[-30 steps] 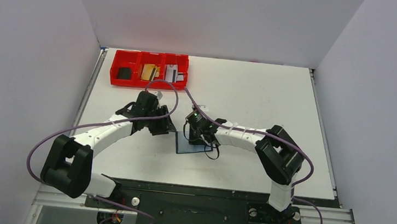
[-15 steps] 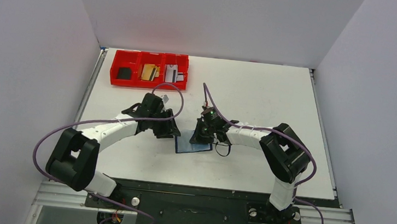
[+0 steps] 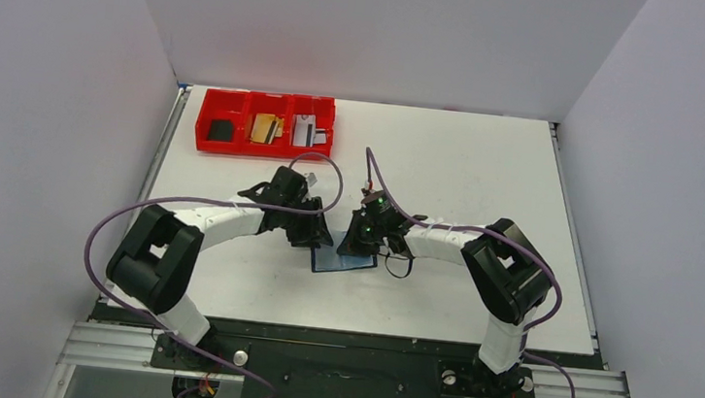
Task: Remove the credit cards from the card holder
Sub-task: Remove the credit card from the card holder.
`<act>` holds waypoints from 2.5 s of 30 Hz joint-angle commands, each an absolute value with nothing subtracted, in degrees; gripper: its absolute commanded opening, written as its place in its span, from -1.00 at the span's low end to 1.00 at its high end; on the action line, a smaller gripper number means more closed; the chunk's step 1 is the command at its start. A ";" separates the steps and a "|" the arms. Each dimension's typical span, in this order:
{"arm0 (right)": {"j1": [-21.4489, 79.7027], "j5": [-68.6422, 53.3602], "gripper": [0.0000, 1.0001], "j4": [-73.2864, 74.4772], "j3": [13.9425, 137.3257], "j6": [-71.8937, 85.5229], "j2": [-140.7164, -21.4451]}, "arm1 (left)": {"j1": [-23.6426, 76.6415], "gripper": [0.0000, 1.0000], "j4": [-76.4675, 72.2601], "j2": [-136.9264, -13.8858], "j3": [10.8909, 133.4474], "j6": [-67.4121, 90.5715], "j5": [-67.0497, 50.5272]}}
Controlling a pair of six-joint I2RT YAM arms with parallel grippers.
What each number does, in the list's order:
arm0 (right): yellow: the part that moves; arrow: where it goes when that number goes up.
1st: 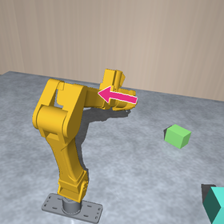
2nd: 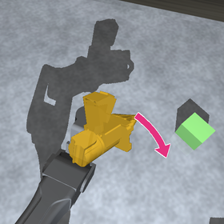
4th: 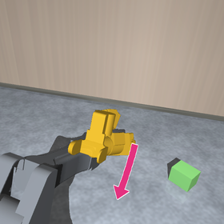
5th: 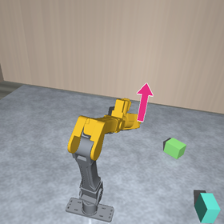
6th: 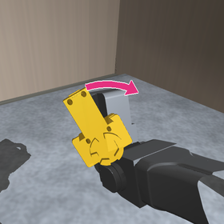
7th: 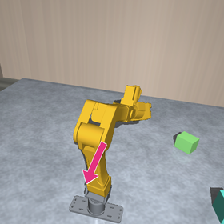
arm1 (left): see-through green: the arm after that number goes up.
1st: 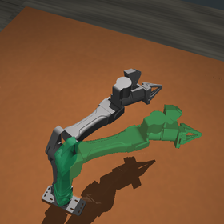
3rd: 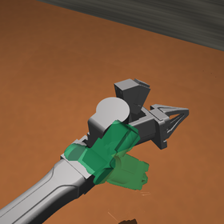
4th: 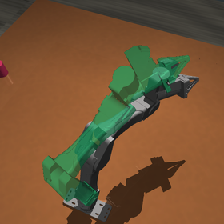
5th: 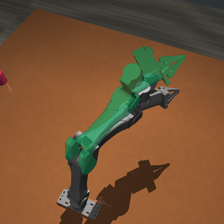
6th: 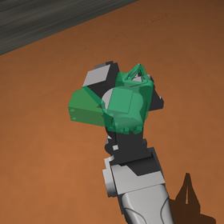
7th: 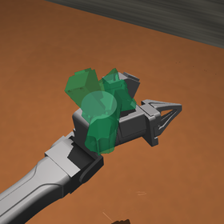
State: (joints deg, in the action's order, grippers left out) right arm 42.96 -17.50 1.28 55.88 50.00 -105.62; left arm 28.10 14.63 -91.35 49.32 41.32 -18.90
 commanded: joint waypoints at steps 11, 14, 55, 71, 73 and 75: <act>42.45 -12.81 -1.00 3.27 53.03 48.40 -107.56 | 29.59 -0.36 10.35 -96.01 53.04 39.74 -17.74; 42.37 -12.34 -1.00 3.42 53.13 48.07 -106.80 | 29.98 -0.60 10.06 -95.94 52.96 40.23 -17.90; 41.12 2.80 -0.34 20.03 54.53 43.28 -84.85 | 36.48 -0.24 11.46 -99.00 62.72 40.70 -19.00; 40.38 3.38 -0.34 21.63 53.34 43.20 -82.66 | 38.29 0.04 10.04 -105.77 67.50 41.95 -20.09; 40.39 3.35 -0.34 21.67 53.69 43.16 -82.81 | 38.21 0.05 10.78 -104.78 67.94 41.74 -19.95; 40.36 3.21 -0.34 21.78 54.07 43.09 -83.05 | 37.84 0.05 11.55 -103.71 68.21 41.67 -19.80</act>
State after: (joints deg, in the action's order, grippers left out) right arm 40.80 1.69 21.76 53.41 43.99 -84.62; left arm 38.26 12.25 -106.19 65.08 41.80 -19.11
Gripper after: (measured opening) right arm 0.329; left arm 0.523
